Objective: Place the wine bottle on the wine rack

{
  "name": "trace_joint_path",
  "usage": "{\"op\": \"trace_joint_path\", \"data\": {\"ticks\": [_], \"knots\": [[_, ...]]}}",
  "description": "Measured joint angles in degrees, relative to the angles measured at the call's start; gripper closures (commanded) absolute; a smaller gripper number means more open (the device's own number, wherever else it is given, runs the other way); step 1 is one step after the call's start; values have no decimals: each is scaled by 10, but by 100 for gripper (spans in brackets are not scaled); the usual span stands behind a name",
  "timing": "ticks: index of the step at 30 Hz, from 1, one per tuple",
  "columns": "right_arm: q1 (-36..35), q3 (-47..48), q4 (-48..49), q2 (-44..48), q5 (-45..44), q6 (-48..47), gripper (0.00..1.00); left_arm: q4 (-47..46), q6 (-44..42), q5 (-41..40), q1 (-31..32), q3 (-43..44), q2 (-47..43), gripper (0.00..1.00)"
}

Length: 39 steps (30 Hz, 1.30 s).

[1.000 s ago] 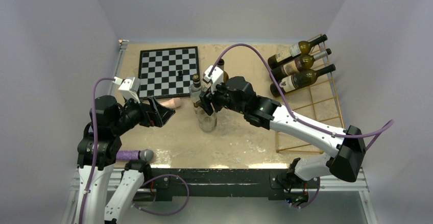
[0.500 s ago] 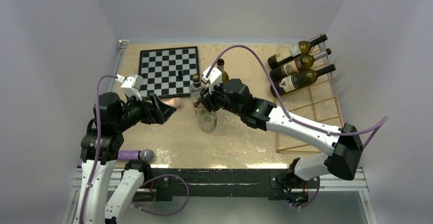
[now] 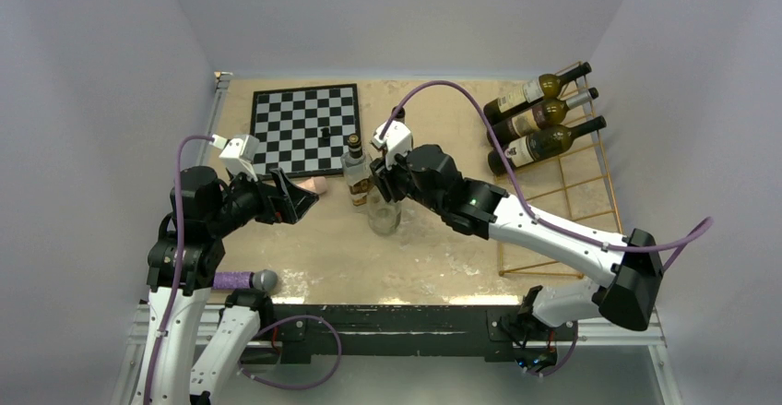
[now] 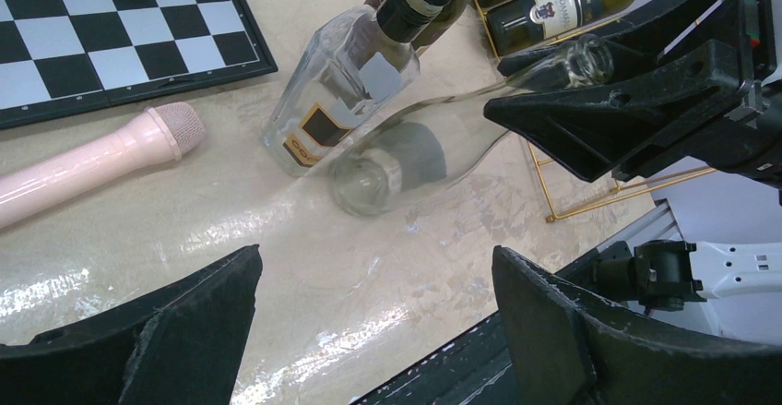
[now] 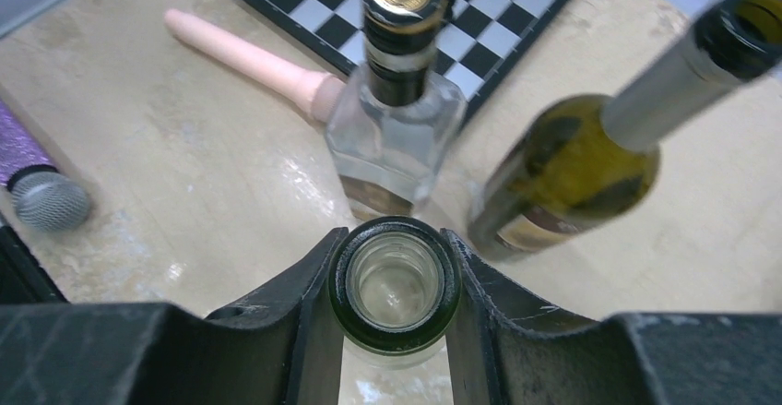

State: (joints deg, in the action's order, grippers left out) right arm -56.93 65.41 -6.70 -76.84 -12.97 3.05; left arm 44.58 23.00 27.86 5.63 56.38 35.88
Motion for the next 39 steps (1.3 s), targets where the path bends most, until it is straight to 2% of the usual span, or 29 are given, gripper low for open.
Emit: {"op": "trace_joint_path", "data": {"ticks": [8,22,34,39], "knots": [[49,0,-99,57,-45,13,100,-4,0,1,0,0,4,2],[273,-12,-202,202,-71,60,100,-6,1,1,0,0,1,2],[443,-22,-233,198,-18,116,100,-17,4,7,0,0,13,2],[483,-25,-233,197,14,136,100,-17,4,7,0,0,14,1]]}}
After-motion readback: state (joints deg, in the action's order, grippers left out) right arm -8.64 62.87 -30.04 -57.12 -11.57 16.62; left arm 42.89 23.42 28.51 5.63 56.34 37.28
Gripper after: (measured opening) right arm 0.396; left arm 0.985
